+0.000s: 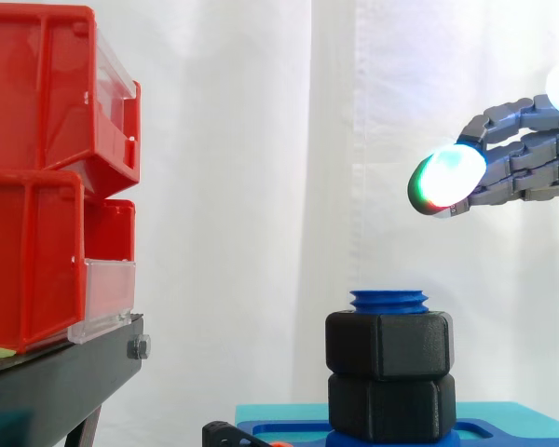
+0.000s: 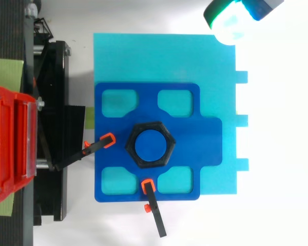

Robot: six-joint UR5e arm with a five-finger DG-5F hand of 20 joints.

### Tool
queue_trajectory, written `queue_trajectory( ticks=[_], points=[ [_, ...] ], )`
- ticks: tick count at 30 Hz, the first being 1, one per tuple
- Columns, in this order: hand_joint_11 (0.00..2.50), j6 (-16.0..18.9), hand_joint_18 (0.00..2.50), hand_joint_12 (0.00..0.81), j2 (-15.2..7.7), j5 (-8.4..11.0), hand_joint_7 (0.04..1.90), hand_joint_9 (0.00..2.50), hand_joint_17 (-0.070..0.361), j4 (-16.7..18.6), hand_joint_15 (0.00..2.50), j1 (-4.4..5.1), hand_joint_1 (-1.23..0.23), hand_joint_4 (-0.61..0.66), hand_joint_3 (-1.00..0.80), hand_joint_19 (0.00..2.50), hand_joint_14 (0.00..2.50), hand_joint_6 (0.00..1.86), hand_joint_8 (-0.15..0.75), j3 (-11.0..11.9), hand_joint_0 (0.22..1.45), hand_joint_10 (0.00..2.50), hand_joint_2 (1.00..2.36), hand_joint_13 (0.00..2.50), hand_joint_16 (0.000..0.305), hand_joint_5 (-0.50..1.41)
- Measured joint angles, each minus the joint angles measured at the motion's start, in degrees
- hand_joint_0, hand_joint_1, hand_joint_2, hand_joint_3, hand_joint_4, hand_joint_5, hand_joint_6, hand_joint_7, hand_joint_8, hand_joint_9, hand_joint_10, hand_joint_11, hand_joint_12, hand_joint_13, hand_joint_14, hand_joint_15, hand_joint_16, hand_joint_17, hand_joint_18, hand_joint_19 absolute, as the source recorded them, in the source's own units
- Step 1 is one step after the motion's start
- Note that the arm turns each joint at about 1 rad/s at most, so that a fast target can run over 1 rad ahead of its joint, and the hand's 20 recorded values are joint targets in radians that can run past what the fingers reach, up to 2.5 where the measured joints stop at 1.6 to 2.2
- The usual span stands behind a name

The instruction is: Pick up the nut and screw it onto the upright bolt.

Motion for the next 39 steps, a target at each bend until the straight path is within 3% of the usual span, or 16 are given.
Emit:
queue_trajectory(
  ticks=[2,6,8,11,14,18,22,25,28,31,34,37,39],
  points=[
    [0.0,0.0,0.0,0.364,0.0,0.0,0.66,0.2,0.103,0.0,0.0,0.0,-0.3,0.13,-0.5,0.0,0.0,0.5,0.229,0.0,0.47,0.0,1.0,0.13,0.046,-0.23],
    [0.0,0.0,0.0,0.365,0.0,0.0,0.73,0.15,0.103,0.0,0.0,0.01,-0.3,0.14,-0.5,0.0,0.0,0.5,0.224,0.0,0.47,0.0,1.0,0.11,0.046,-0.23],
    [0.0,0.0,0.0,0.365,0.0,0.0,0.65,0.17,0.104,0.0,0.0,0.01,-0.3,0.12,-0.5,0.0,0.0,0.5,0.22,0.0,0.47,0.0,1.0,0.11,0.046,-0.23],
    [0.0,0.0,0.0,0.366,0.0,0.0,0.72,0.14,0.103,0.0,0.0,0.01,-0.3,0.13,-0.5,0.0,0.0,0.5,0.219,0.0,0.47,0.0,1.0,0.1,0.046,-0.24],
    [0.0,0.0,0.0,0.366,0.0,0.0,0.63,0.2,0.104,0.0,0.0,0.01,-0.31,0.12,-0.5,0.0,0.0,0.5,0.218,0.0,0.47,0.0,1.0,0.13,0.046,-0.23],
    [0.0,0.0,0.0,0.363,0.0,-0.01,0.71,0.15,0.103,0.0,0.0,0.01,-0.31,0.13,-0.5,0.0,0.0,0.5,0.219,0.0,0.47,0.0,1.0,0.11,0.046,-0.24],
    [0.0,0.0,0.0,0.36,0.0,0.0,0.61,0.19,0.104,0.0,0.0,0.01,-0.33,0.12,-0.5,0.0,0.0,0.5,0.215,0.0,0.48,0.0,1.0,0.13,0.046,-0.23],
    [0.0,0.0,0.0,0.36,0.0,0.0,0.67,0.15,0.102,0.0,0.0,0.01,-0.33,0.12,-0.5,0.0,0.0,0.5,0.212,0.0,0.48,0.0,1.0,0.12,0.046,-0.23],
    [0.0,0.0,0.0,0.359,0.0,0.0,0.6,0.19,0.103,0.0,0.0,0.01,-0.34,0.12,-0.5,0.0,0.0,0.5,0.211,0.0,0.48,0.0,1.0,0.14,0.046,-0.23],
    [0.0,0.0,0.0,0.356,0.0,0.0,0.69,0.15,0.102,0.0,0.0,0.01,-0.33,0.12,-0.5,0.0,0.0,0.5,0.211,0.0,0.48,0.0,1.0,0.13,0.045,-0.24],
    [0.0,0.0,0.0,0.358,0.0,0.0,0.61,0.18,0.103,0.0,0.0,0.01,-0.33,0.12,-0.5,0.0,0.0,0.5,0.211,0.0,0.47,0.0,1.0,0.13,0.046,-0.23],
    [0.0,0.0,0.0,0.358,0.0,0.0,0.68,0.14,0.103,0.0,0.0,0.0,-0.33,0.13,-0.5,0.0,0.0,0.5,0.21,0.0,0.48,0.0,1.0,0.12,0.046,-0.24],
    [0.0,0.0,0.0,0.359,0.0,0.0,0.63,0.14,0.103,0.0,0.0,0.0,-0.33,0.12,-0.5,0.0,0.0,0.5,0.211,0.0,0.47,0.0,1.0,0.12,0.046,-0.23]
  ],
)
